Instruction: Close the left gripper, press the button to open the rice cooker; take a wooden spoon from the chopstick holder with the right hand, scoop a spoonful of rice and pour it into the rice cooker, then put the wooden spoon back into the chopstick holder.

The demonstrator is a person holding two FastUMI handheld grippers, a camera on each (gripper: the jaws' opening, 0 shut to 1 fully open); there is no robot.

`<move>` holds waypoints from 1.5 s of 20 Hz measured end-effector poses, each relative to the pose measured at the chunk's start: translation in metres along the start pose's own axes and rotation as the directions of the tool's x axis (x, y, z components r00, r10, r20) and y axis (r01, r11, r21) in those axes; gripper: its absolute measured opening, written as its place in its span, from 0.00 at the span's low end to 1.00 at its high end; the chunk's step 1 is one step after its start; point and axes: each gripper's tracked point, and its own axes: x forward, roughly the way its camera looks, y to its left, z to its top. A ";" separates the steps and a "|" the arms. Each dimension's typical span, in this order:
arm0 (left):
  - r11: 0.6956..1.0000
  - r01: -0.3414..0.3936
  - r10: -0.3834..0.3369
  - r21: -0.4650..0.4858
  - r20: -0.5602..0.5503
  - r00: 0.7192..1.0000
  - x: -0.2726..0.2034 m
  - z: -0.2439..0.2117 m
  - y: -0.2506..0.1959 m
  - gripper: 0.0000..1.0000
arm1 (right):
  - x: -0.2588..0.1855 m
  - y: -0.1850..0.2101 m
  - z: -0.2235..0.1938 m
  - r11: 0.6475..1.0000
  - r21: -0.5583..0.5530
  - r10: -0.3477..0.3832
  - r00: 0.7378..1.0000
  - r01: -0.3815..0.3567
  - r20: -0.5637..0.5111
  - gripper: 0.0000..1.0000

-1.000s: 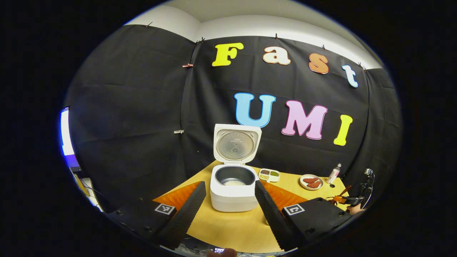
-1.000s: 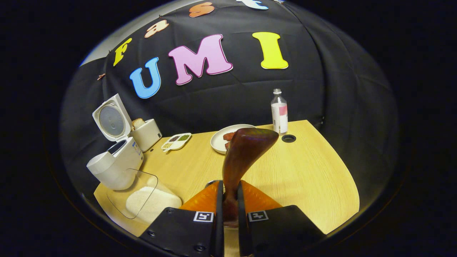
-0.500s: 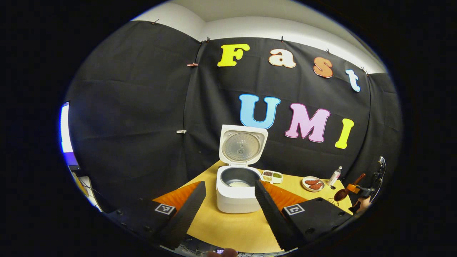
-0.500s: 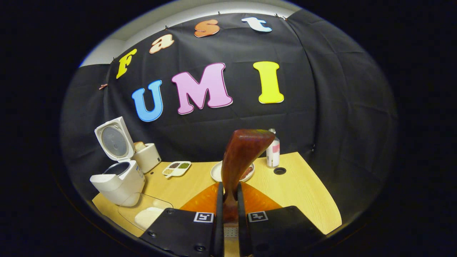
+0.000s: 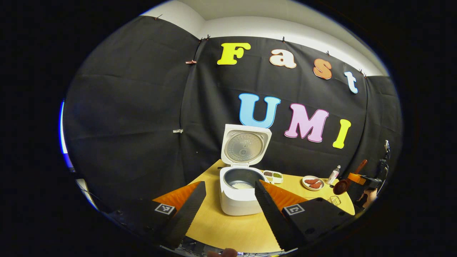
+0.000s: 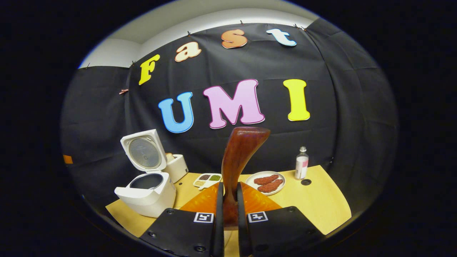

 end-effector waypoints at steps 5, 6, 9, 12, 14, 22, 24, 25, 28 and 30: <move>0.998 0.029 -0.029 0.057 -0.005 1.000 0.009 0.001 0.018 0.95 | 0.016 0.049 -0.047 0.996 -0.089 0.013 0.996 -0.020 -0.086 0.20; 0.997 0.038 -0.038 0.073 -0.003 0.999 0.012 0.002 0.018 0.95 | 0.021 0.054 -0.061 0.992 -0.123 0.000 0.994 -0.014 -0.113 0.20; 0.992 0.085 -0.085 0.093 -0.008 0.996 0.019 0.005 0.012 0.95 | 0.035 0.062 -0.101 0.973 -0.230 -0.042 0.982 -0.002 -0.186 0.15; 0.990 0.131 -0.129 0.058 -0.025 0.991 0.023 0.000 0.007 0.95 | 0.047 0.063 -0.138 0.940 -0.340 -0.097 0.968 0.013 -0.230 0.20; 0.988 0.144 -0.142 0.053 -0.033 0.989 0.027 -0.005 0.007 0.95 | 0.055 0.061 -0.152 0.926 -0.377 -0.123 0.963 0.025 -0.239 0.20; 0.991 0.127 -0.124 0.039 -0.076 0.989 0.027 -0.019 0.031 0.95 | 0.069 0.087 -0.201 0.985 -0.163 -0.102 0.939 0.050 -0.330 0.20; 0.993 0.114 -0.112 0.035 -0.075 0.991 0.027 -0.020 0.037 0.95 | 0.070 0.101 -0.205 0.996 -0.077 -0.077 0.937 0.053 -0.340 0.20; 0.993 0.110 -0.107 0.037 -0.073 0.992 0.027 -0.020 0.039 0.95 | 0.071 0.108 -0.208 0.998 -0.039 -0.063 0.936 0.053 -0.347 0.20; 0.993 0.109 -0.106 0.041 -0.070 0.992 0.023 -0.020 0.040 0.95 | 0.069 0.112 -0.207 0.994 0.074 -0.052 0.934 0.084 -0.355 0.20; 0.994 0.107 -0.104 0.039 -0.066 0.992 0.022 -0.019 0.041 0.95 | 0.068 0.103 -0.206 0.972 0.193 -0.061 0.932 0.137 -0.356 0.20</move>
